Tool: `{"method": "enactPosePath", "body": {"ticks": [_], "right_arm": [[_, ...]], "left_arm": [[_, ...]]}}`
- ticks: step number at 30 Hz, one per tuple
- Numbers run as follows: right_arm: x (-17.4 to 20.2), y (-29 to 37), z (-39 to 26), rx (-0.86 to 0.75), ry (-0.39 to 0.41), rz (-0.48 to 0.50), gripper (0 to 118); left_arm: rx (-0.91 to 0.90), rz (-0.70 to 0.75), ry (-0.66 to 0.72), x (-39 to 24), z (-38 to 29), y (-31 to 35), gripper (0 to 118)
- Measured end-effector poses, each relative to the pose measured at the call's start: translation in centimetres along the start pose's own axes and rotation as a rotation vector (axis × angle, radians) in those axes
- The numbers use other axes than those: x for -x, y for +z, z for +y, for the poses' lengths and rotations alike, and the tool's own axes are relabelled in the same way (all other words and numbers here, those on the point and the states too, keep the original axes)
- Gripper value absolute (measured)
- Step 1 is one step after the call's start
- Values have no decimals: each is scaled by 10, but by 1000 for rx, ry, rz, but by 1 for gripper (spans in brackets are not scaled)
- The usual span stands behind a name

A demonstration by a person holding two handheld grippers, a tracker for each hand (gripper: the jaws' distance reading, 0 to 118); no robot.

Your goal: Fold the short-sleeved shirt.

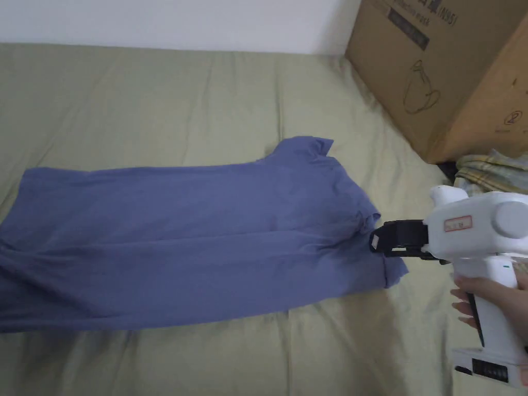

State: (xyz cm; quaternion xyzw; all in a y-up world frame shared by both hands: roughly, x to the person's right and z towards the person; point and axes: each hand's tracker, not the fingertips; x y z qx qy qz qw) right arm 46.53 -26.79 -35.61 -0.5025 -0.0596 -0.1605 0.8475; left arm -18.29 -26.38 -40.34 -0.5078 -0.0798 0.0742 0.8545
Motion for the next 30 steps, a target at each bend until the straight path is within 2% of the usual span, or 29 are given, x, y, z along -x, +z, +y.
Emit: {"method": "enactPosePath", "body": {"ticks": [3, 4, 5, 6, 7, 8, 9, 10, 11, 13, 21, 24, 27, 28, 29, 30], "right_arm": [[-10, -31, 2, 121, -94, -48, 94], [-11, -38, 1, 151, -104, -67, 85], [-11, -40, -1, 139, -107, -44, 70], [-11, -38, -5, 134, -111, -3, 61], [-10, -36, -5, 125, -118, 32, 61], [-9, -34, -6, 123, -136, 54, 31], [-7, -31, -6, 116, -146, 69, 14], [-6, -25, -8, 117, -127, 44, 14], [-5, -20, -6, 113, -73, 16, 13], [-3, -7, -6, 95, -30, 5, 13], [-13, 77, -58, 75, -6, 40, 13], [-17, 84, -89, 115, 16, 38, 13], [-25, 68, -112, 154, -10, 31, 13], [-25, 62, -118, 155, -22, 35, 23], [-22, 58, -124, 154, -25, 5, 42], [-20, 56, -128, 143, 5, -91, 76]], "left_arm": [[12, 22, -26, -7, -5, -6, 3], [16, 19, -26, -9, -5, -9, 3], [20, 20, -31, -7, -6, -10, 3], [22, 22, -37, -8, -6, -11, 3], [23, 24, -41, -8, -7, -12, 3], [23, 22, -40, -8, -6, -11, 3], [23, 15, -30, -5, -6, -9, 3], [18, 6, -15, -3, -5, -7, 3], [15, -9, 2, -1, -4, -5, 3], [-1, -20, 17, 5, -3, 2, 3], [-2, -60, 13, 17, -40, 70, 3], [38, -62, 21, 20, -72, 77, 3], [82, -84, 53, 32, -97, 63, 6], [86, -86, 75, 34, -103, 60, 16], [90, -84, 92, 36, -107, 56, 36], [87, -60, 95, 36, -110, 55, 78]]}}
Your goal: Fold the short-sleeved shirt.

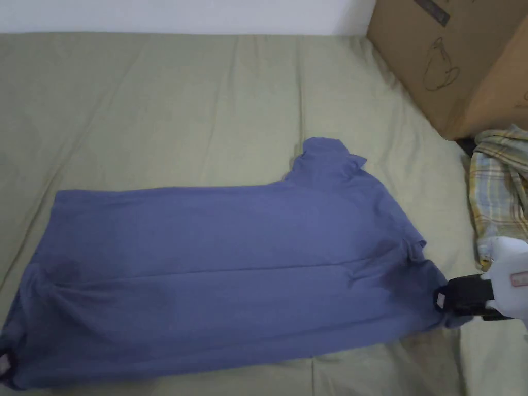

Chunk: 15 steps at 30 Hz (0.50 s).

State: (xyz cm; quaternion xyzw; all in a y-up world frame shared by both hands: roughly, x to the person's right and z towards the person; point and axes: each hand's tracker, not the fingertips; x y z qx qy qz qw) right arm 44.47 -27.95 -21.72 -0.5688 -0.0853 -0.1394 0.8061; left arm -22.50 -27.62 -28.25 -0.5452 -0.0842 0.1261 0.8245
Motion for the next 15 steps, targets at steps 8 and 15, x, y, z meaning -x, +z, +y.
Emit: {"method": "enactPosePath", "body": {"ticks": [8, 15], "right_arm": [[51, 46, 9, -246, 148, -87, 91], [105, 71, 48, -376, 203, 63, 58]], "left_arm": [[-162, 44, -121, -24, 19, 37, 116], [-270, 86, -233, -73, 58, 54, 16]]}}
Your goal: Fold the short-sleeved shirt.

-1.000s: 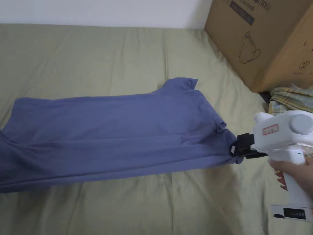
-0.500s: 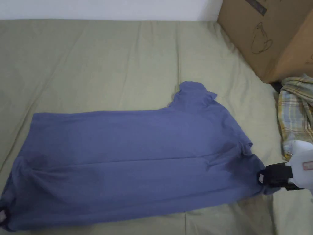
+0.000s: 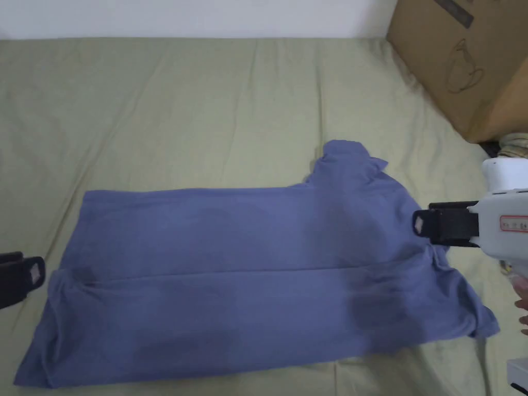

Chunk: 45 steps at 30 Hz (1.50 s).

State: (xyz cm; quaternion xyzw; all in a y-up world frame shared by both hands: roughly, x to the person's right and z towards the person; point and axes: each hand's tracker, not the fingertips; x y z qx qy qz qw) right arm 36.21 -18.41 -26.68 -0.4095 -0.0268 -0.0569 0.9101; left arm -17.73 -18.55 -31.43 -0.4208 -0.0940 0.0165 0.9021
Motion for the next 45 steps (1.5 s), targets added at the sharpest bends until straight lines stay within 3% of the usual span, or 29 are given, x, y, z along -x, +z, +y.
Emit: {"method": "enactPosePath", "body": {"ticks": [1, 2, 6, 10, 11, 12, 14, 15, 16, 22, 23, 25, 26, 28, 29, 32, 35, 36, 41, 44, 45], "right_arm": [[5, -4, 7, -10, 26, -5, 24], [10, -10, 12, -8, 52, -9, 1], [19, -28, 28, 2, 104, -1, 1], [23, -48, 35, 24, 123, 5, 1], [21, -52, 35, 31, 120, 7, 1], [19, -58, 34, 42, 108, 13, 1], [13, -68, 31, 68, 43, 48, 1], [10, -74, 28, 77, 24, 61, 1], [6, -80, 25, 88, 22, 57, 1], [-17, -106, 22, 165, -48, 53, 1], [-22, -110, 27, 167, -59, 53, 1], [-31, -120, 41, 167, -70, 51, 1], [-35, -125, 49, 166, -71, 50, 1], [-43, -139, 70, 168, -73, 64, 1], [-45, -144, 80, 169, -82, 72, 1], [-48, -175, 119, 168, -86, 53, 4], [-47, -215, 147, 242, -48, -57, 100], [-49, -228, 152, 244, -60, -39, 105], [-63, -281, 158, 363, -135, -121, 105], [-62, -296, 150, 397, -128, -108, 103], [-60, -295, 149, 396, -116, -99, 87]], "left_arm": [[4, 1, 3, -2, 6, -6, 1], [1, -38, 24, 0, 12, -11, 1], [55, -148, 78, 20, 51, -56, 0], [152, -70, -39, 38, 100, -133, 1], [166, -56, -55, 42, 108, -152, 8], [153, -67, -49, 42, 114, -171, 39], [172, -71, -19, 49, 119, -211, 110], [212, -60, 0, 52, 119, -228, 116], [230, -41, -7, 52, 117, -236, 111], [329, 29, -120, 46, 109, -285, 111], [327, -10, -115, 47, 110, -282, 110], [321, -14, -116, 46, 119, -268, 96], [314, -12, -123, 46, 121, -261, 81], [276, -65, -125, 48, 128, -239, 17], [276, -145, -86, 47, 128, -229, 0], [282, -129, -112, 34, 126, -203, 0], [242, -100, -172, 30, 124, -185, 0], [240, -103, -169, 32, 127, -183, 0], [207, -112, -131, 43, 128, -181, 0], [216, -105, -120, 51, 127, -189, 0], [224, -104, -116, 52, 126, -191, 0]]}}
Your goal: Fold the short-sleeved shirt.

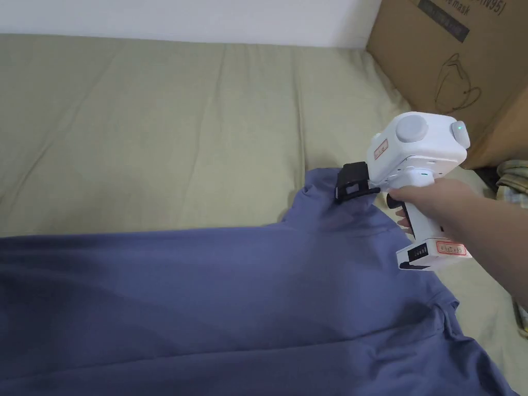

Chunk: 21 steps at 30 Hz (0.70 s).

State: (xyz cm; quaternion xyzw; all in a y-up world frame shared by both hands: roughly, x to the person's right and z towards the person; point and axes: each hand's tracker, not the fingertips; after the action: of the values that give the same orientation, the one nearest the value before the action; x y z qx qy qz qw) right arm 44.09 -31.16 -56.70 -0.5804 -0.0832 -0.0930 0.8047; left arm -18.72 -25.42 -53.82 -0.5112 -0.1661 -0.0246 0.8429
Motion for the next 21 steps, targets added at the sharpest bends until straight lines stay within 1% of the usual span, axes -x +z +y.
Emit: {"method": "enactPosePath", "body": {"ticks": [1, 2, 3, 4, 5, 6, 8, 12, 16, 18, 21], "right_arm": [[1, 3, -2, -5, 19, 21, 57], [3, 7, -4, -14, 30, 27, 24], [3, 14, -6, -43, 57, -2, 5], [3, 24, -10, -62, 60, 19, 5], [0, 33, -12, -80, 38, 77, 5], [-4, 44, -15, -88, 17, 109, 5], [-13, 71, -23, -120, 1, 104, 5], [-34, 135, -57, -190, -22, 153, 5], [-59, 189, -112, -225, -62, 215, 5], [-71, 206, -145, -231, -83, 238, 5], [-81, 212, -196, -217, -118, 251, 5]], "left_arm": [[5, 1, 3, 0, -1, -2, 0], [14, -3, 9, 0, -3, -3, 0], [13, -1, 16, 3, -4, -6, 0], [11, -8, 34, 5, -6, -6, 0], [9, -17, 56, 6, -7, -6, 0], [8, -20, 75, 7, -9, -4, 0], [5, -35, 104, 10, -13, 2, 0], [-33, -65, 142, 9, -26, 37, 0], [-54, -88, 124, 3, -54, 80, 0], [-59, -104, 122, -2, -73, 97, 0], [-48, -130, 125, -11, -110, 114, 0]]}}
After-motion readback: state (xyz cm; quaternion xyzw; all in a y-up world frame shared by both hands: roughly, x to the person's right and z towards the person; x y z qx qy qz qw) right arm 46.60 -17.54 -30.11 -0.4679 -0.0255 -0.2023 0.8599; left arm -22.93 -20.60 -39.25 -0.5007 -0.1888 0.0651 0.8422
